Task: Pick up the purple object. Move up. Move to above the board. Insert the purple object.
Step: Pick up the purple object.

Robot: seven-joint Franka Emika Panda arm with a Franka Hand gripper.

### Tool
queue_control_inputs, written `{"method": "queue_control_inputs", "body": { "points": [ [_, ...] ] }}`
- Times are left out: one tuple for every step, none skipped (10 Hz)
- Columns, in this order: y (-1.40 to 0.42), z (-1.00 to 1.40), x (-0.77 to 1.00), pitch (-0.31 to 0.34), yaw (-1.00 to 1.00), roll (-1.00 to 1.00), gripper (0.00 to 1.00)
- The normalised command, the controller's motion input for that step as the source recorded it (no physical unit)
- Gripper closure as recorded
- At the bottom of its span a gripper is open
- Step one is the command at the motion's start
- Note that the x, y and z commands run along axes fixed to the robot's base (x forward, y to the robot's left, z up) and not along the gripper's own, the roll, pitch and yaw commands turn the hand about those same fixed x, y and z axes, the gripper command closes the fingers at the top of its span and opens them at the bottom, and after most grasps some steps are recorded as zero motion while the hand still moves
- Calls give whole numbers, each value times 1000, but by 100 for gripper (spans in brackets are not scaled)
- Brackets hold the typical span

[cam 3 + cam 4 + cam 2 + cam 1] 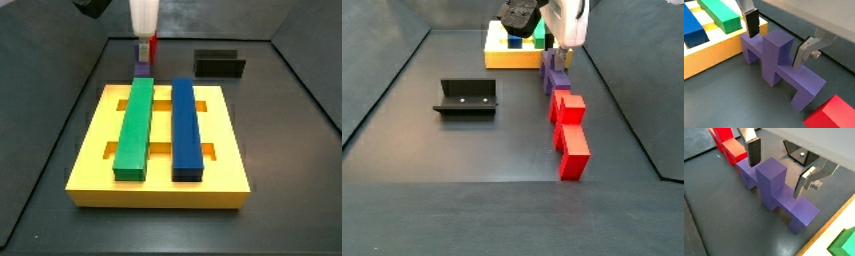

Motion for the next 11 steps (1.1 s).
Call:
{"method": "queue_control_inputs", "body": {
  "points": [
    [11, 0, -83, 0, 0, 0, 0],
    [26, 0, 0, 1, -26, 0, 0],
    [29, 0, 0, 34, -49, 0, 0],
    [0, 0, 63, 41, -17, 0, 0],
    [0, 0, 34, 31, 0, 0, 0],
    [0, 0, 0, 0, 0, 0, 0],
    [0, 0, 0, 0, 0, 0, 100],
    [0, 0, 0, 0, 0, 0, 100],
    [0, 0, 0, 0, 0, 0, 100],
    [0, 0, 0, 0, 0, 0, 100],
    [0, 0, 0, 0, 0, 0, 100]
  ]
}}
